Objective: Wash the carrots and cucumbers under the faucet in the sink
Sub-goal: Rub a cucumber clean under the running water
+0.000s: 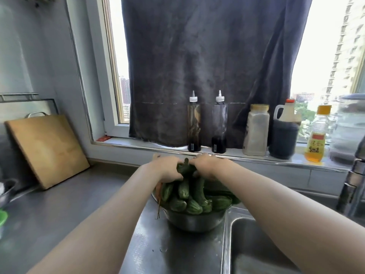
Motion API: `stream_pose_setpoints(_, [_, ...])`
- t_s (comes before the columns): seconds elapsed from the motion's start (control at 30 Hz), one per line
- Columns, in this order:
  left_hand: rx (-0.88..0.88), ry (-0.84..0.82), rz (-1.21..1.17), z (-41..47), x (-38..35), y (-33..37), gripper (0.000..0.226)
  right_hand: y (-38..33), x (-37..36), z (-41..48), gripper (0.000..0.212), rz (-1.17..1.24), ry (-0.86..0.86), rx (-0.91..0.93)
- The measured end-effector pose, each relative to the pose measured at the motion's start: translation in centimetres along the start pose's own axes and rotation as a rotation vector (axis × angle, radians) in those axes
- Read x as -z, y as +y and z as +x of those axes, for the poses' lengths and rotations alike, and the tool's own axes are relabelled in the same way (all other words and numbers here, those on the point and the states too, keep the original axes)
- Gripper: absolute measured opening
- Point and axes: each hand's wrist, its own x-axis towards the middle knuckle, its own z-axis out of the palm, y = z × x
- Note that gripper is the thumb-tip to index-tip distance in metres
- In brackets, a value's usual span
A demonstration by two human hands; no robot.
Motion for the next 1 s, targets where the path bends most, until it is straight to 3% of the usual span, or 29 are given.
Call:
stream_pose_setpoints(0.3, [-0.064,0.251,-0.146,-1.5,3.2,4.7,0.041,3.4,1.7,-7.1,0.035,0.226,0.305,-0.044])
stream_pose_setpoints(0.47, [-0.153,0.235,-0.114,-3.1,4.4,10.4,0.040,4.7,1.5,-14.3,0.035,0.402,0.353,-0.180])
stream_pose_setpoints(0.57, [-0.227,0.190,-0.049,-3.6,3.8,14.7,0.041,5.8,-0.6,-18.3,0.022,0.651,0.311,-0.283])
stream_pose_setpoints(0.7, [-0.331,0.164,0.084,-3.8,1.6,20.6,0.040,8.1,-4.5,-23.3,0.029,1.043,0.152,-0.439])
stream_pose_setpoints(0.83, [-0.385,0.123,0.064,-4.1,-2.4,25.0,0.025,11.1,-9.1,-27.5,0.029,1.244,0.017,-0.536])
stream_pose_setpoints(0.9, [-0.372,0.137,-0.035,-3.9,-5.4,26.3,0.022,12.5,-11.9,-28.8,0.032,1.292,-0.047,-0.599])
stream_pose_setpoints(1.0, [-0.325,0.205,-0.439,-3.7,-10.4,27.0,0.015,13.8,-16.1,-29.7,0.030,1.391,-0.062,-0.640])
